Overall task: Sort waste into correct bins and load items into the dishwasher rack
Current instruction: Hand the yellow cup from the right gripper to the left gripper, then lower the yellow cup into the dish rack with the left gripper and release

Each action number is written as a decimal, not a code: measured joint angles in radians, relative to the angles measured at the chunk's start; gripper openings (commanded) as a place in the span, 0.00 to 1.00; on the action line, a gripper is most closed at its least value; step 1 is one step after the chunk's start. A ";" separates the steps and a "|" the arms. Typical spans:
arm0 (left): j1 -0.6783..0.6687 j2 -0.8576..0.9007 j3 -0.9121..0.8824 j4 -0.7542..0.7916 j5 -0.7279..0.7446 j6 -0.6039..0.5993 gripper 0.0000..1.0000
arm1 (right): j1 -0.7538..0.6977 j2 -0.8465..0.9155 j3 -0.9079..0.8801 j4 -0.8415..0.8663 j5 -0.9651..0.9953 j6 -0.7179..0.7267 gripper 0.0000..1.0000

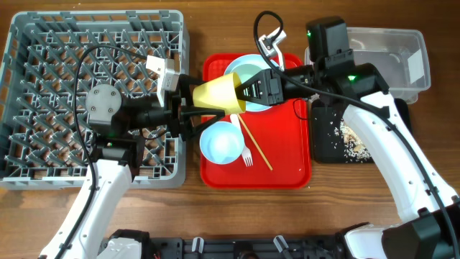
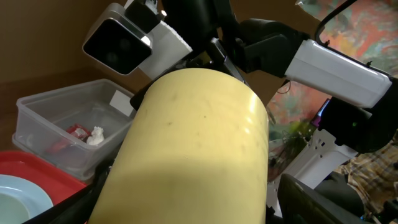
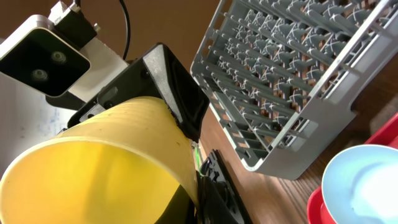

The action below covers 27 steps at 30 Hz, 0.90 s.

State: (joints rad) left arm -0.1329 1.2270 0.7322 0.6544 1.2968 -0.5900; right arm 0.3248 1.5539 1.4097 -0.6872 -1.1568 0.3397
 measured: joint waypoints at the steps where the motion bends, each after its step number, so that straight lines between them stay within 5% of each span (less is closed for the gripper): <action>1: -0.001 0.001 0.000 0.000 0.000 0.000 0.77 | 0.001 0.000 0.000 -0.003 -0.002 0.000 0.04; 7: -0.010 0.005 0.000 0.012 -0.006 0.000 0.67 | 0.001 0.000 0.000 -0.008 -0.014 0.000 0.04; 17: -0.012 0.005 0.000 0.015 -0.008 0.000 0.66 | -0.001 0.000 0.000 -0.008 -0.014 0.000 0.05; 27: -0.028 0.005 0.000 0.007 0.009 0.000 0.59 | 0.001 0.000 0.000 -0.014 0.007 0.005 0.41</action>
State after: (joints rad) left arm -0.1612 1.2324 0.7322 0.6613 1.3060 -0.5896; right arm 0.3256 1.5539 1.4097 -0.7013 -1.1496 0.3447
